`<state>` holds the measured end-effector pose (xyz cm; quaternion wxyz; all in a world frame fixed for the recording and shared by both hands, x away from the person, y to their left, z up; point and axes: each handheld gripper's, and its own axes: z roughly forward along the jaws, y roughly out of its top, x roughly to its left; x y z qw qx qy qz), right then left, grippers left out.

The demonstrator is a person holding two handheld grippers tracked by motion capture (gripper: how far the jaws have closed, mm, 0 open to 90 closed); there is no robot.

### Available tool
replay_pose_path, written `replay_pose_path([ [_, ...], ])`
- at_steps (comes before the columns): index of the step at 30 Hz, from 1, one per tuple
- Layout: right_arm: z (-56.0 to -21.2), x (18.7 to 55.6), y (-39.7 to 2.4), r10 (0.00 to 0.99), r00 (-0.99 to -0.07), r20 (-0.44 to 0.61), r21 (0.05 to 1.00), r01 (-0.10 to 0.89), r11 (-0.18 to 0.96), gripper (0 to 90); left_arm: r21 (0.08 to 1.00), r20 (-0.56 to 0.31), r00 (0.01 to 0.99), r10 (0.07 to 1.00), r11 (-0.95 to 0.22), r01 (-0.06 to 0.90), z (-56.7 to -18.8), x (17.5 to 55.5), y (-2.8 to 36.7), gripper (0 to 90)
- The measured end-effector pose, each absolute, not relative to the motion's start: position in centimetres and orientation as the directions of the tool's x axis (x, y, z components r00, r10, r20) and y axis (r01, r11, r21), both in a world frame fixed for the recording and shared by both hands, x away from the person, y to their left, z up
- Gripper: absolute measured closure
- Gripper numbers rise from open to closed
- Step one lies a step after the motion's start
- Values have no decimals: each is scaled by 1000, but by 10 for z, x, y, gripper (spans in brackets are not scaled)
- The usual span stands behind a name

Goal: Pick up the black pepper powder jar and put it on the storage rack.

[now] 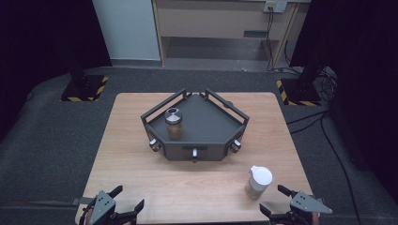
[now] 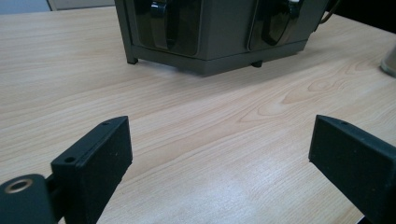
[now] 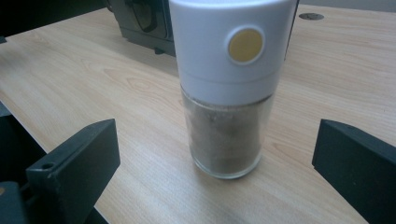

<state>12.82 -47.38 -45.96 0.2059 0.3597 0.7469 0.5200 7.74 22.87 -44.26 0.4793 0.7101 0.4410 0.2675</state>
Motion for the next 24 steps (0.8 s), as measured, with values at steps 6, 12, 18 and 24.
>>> replay_pose_path([
  [6,-455,133,-472,756,-651,69,922,331,201,13,917,-43,466,884,-150,371,-443,77,229,47],
  [12,-455,135,-471,759,-648,64,921,332,205,15,915,-55,458,887,-139,378,-444,78,229,47],
  [18,-454,139,-467,752,-657,58,919,330,218,17,915,-56,462,885,-140,379,-444,79,228,47],
  [24,-454,146,-463,752,-657,60,919,330,215,22,915,-53,463,885,-142,377,-444,79,228,47],
])
